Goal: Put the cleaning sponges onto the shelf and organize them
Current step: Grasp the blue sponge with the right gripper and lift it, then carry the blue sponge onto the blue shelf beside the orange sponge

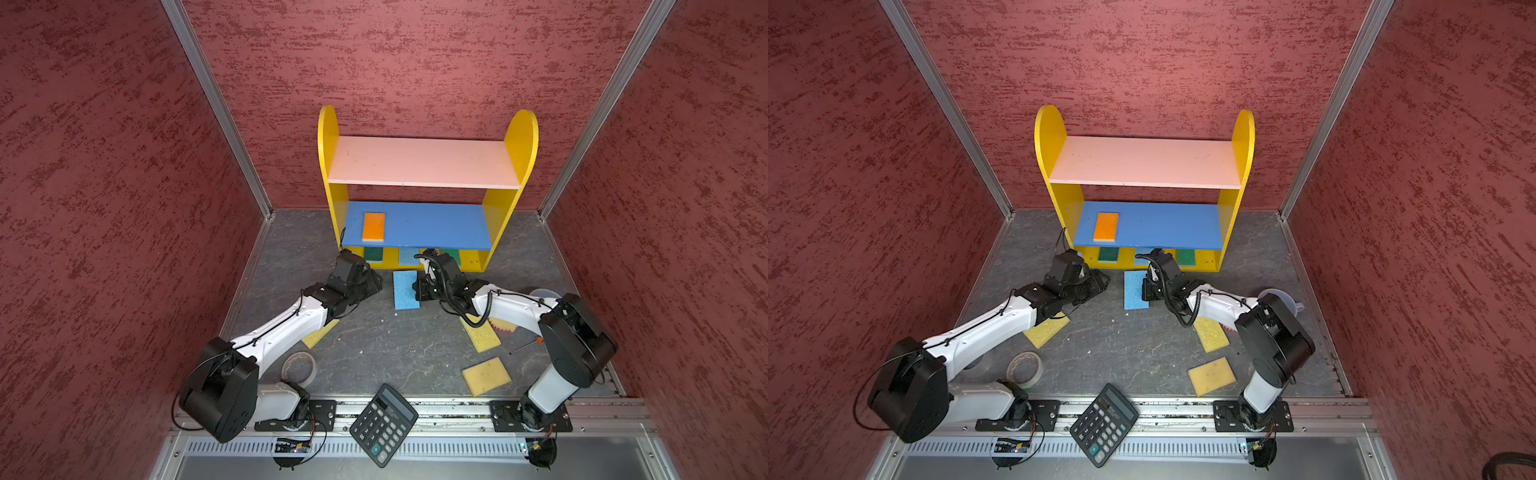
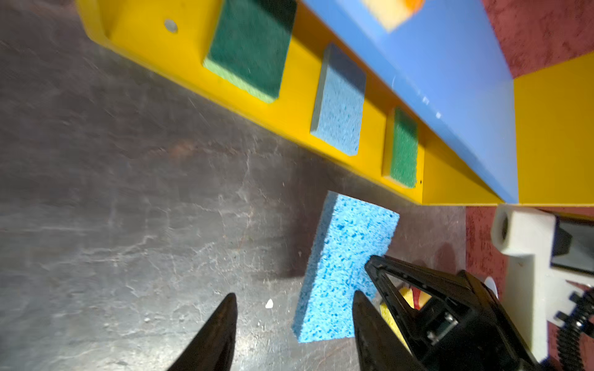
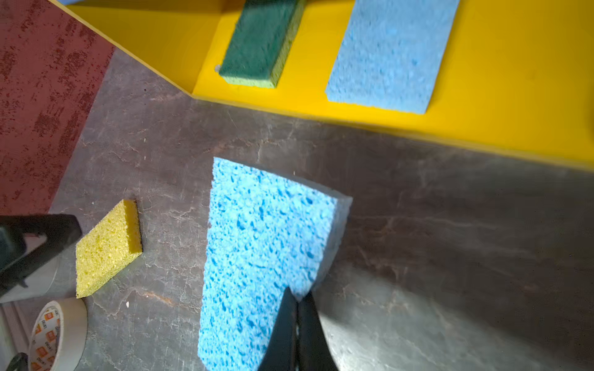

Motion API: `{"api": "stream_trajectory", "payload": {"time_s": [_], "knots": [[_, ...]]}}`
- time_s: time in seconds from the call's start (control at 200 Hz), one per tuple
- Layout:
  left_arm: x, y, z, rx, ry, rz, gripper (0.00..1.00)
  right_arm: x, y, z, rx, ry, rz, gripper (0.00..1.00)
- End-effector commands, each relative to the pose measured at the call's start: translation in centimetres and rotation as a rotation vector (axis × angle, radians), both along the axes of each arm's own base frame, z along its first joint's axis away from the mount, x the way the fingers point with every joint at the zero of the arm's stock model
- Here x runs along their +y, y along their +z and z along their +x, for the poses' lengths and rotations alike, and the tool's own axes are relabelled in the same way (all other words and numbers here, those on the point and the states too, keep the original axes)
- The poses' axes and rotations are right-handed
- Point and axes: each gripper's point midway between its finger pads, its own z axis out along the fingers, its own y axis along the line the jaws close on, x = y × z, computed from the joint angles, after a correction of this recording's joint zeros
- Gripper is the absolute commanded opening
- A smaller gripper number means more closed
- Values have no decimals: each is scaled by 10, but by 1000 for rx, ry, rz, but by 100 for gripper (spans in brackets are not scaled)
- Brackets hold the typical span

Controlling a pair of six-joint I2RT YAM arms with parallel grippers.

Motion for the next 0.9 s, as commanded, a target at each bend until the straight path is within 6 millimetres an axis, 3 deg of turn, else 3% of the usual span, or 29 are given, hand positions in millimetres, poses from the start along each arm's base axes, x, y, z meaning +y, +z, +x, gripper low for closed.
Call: {"api": "stream_trajectory", "payload": {"time_s": [0.0, 0.14, 0.205, 0.23, 0.256, 0.271, 0.586, 0.897], "knots": [[26, 12, 5, -43, 54, 57, 60, -15, 27, 9, -119, -14, -99, 0], [46, 27, 6, -70, 95, 47, 63, -26, 52, 18, -211, -48, -139, 0], [52, 34, 7, -78, 105, 31, 69, -29, 65, 24, -254, -66, -162, 0], [55, 38, 7, -82, 113, 24, 76, -31, 70, 26, -271, -72, -170, 0], [58, 42, 7, -86, 119, 18, 95, -31, 74, 29, -285, -77, -179, 0], [59, 44, 7, -88, 121, 15, 100, -31, 77, 31, -295, -79, -184, 0], [80, 87, 5, -197, 166, -6, 99, -26, 117, 75, -387, -106, -157, 0], [90, 92, 6, -209, 176, -36, 100, -16, 120, 133, -366, -114, -108, 0]]}}
